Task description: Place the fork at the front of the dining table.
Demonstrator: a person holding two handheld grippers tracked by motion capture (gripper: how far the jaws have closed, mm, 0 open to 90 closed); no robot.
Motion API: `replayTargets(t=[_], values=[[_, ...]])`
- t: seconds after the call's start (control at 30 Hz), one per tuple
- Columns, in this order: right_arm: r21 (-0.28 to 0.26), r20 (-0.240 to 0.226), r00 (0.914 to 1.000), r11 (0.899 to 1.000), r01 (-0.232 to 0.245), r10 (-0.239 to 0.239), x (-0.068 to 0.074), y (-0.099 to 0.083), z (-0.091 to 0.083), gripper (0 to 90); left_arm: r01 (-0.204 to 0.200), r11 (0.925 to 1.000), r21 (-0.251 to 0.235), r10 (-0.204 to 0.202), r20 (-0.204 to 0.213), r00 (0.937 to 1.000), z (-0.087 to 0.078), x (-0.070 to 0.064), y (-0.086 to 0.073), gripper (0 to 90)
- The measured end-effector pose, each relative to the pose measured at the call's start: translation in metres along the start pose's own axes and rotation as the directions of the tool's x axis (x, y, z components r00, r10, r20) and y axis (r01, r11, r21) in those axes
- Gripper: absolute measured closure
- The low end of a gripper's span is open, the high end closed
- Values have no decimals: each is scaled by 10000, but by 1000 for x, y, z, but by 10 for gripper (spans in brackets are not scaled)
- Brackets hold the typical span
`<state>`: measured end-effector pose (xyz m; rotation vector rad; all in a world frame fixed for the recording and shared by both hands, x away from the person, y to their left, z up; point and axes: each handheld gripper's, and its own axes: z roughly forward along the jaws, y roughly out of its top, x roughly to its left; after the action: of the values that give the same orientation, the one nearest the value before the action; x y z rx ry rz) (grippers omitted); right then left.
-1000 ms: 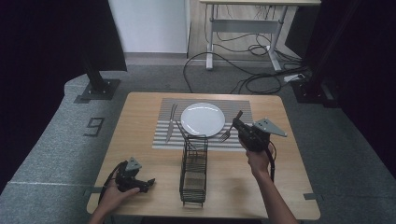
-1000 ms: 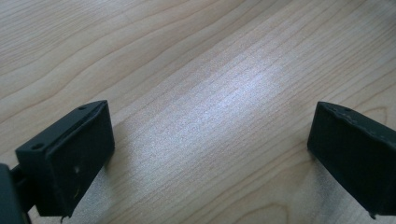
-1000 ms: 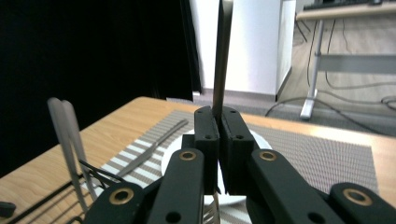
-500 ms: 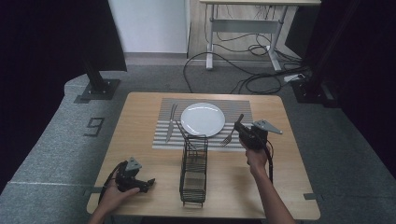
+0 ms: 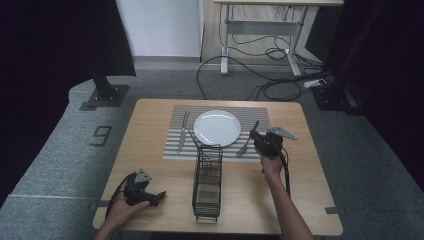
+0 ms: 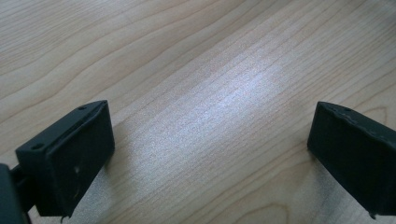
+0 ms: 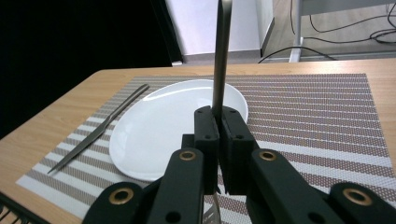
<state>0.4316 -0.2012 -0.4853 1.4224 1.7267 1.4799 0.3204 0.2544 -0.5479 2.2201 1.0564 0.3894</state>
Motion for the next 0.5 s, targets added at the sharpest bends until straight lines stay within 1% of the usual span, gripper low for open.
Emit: replayTargets(t=[0.07,0.17,0.4,0.5], values=[[-31,-14,9998,9998,-181,181,-2,0,1,860,0,10000,0,0,3,10000,0,0,0,3],[-116,-201,9969,9970,-762,760,-5,-1,3,861,6,10000,-2,-6,5,10000,0,0,0,3],[-92,-169,9978,9979,-643,641,-2,-4,5,861,4,10000,-3,-4,4,10000,0,0,0,3],[-135,-174,9972,9973,-723,721,-4,-4,6,860,3,10000,-2,-3,3,10000,0,0,0,4]])
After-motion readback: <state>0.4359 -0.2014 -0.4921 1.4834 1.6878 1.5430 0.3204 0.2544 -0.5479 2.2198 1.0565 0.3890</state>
